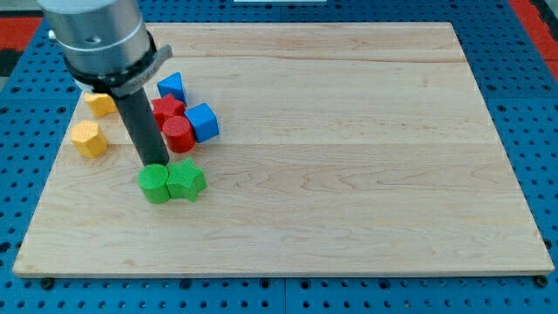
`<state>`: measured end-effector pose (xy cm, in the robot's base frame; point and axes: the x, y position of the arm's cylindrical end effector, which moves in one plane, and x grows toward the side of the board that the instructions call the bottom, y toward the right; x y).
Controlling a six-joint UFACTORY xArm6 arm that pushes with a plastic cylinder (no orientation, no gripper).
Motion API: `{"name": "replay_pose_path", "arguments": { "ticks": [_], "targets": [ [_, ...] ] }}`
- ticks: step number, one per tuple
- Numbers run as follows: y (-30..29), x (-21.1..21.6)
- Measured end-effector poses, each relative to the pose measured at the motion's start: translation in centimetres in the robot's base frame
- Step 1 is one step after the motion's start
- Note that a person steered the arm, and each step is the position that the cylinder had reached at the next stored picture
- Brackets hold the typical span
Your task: Slide the green star and green circle towards the bottom left
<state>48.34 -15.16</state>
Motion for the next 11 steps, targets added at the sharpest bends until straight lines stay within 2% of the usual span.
{"name": "replay_pose_path", "arguments": {
  "ticks": [2, 4, 6, 7, 8, 10, 11],
  "targets": [
    [6.2, -1.6],
    [8.4, 2.8],
    [2.9, 2.3],
    [3.0, 2.4],
    [5.7, -0.2],
    [0.2, -0.6],
    [-0.2, -0.4]
  ]
}}
